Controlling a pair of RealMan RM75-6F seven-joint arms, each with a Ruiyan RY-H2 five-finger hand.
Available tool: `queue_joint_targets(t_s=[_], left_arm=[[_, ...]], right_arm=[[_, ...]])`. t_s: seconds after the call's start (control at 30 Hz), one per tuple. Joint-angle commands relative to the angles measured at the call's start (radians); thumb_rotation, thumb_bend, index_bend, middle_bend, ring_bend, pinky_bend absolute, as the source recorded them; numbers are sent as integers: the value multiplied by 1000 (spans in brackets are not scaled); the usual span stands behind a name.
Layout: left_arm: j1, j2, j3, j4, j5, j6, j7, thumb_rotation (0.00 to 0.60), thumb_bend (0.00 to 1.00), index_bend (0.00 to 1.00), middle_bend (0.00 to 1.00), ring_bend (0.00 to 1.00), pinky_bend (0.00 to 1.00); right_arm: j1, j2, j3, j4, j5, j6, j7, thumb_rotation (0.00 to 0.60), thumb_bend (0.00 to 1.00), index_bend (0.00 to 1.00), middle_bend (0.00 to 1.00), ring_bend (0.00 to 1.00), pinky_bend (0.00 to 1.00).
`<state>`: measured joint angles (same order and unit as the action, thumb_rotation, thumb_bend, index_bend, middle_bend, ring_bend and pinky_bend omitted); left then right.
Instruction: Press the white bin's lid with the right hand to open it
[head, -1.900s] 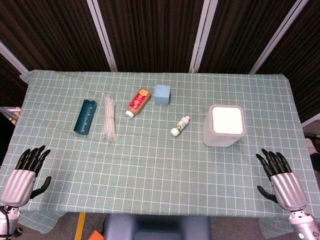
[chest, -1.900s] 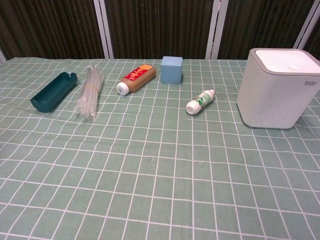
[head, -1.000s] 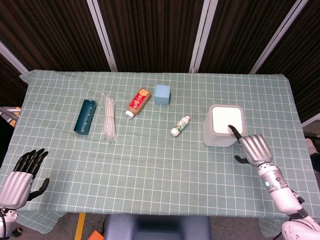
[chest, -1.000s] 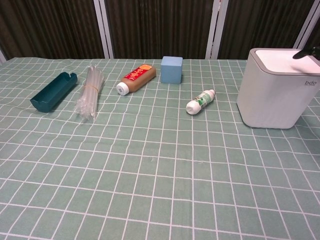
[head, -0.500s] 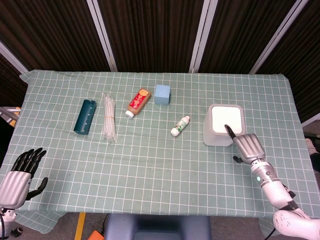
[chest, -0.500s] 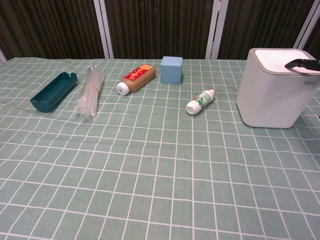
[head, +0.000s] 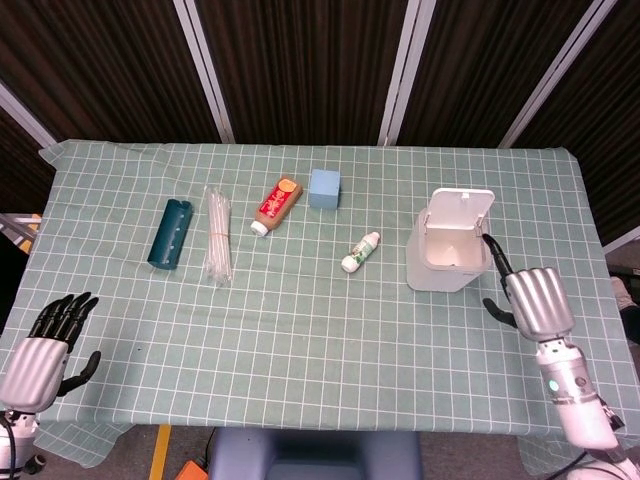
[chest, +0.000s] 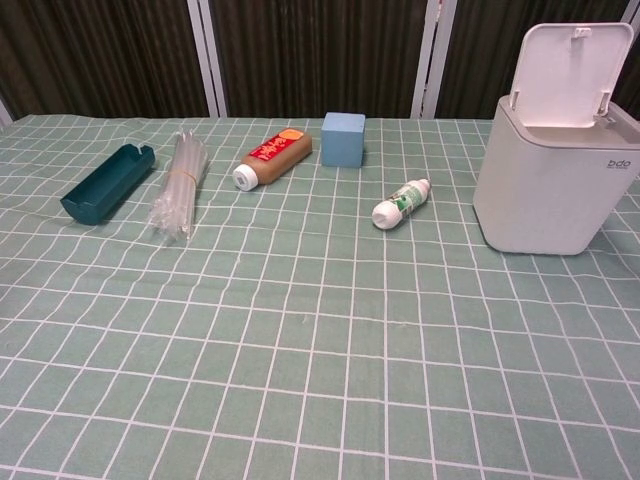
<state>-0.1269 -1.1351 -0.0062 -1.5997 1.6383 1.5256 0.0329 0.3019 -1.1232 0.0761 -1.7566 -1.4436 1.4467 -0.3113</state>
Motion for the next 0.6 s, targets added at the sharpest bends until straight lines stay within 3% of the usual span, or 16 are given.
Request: queue_joint_targets(t_s=[0.03, 0.13, 0.2, 0.3, 0.6], left_arm=[[-1, 0, -1, -1, -1, 0, 2, 600, 421, 0, 53, 0, 117], [-1, 1, -3, -2, -2, 2, 5, 600, 421, 0, 50, 0, 117], [-1, 1, -4, -4, -3, 3, 5, 600, 421, 0, 48, 0, 116], [1, -1, -2, 0, 4, 9, 4, 600, 420, 0, 47, 0, 112], [3, -2, 1, -4, 9, 13, 11, 600, 419, 0, 41, 0, 98]], right_arm=[[-119, -18, -115, 42, -99, 86, 25, 600, 311, 0, 657, 619, 634], [-181, -43, -158, 90, -120, 126, 55, 600, 311, 0, 206, 144, 306], [-203, -54, -175, 109, -118, 125, 76, 600, 311, 0, 62, 27, 163], [-206, -42, -175, 123, -176, 154, 106, 600, 311, 0, 0, 0, 6], [-222, -37, -163, 131, -183, 136, 112, 600, 311, 0, 0, 0, 0]])
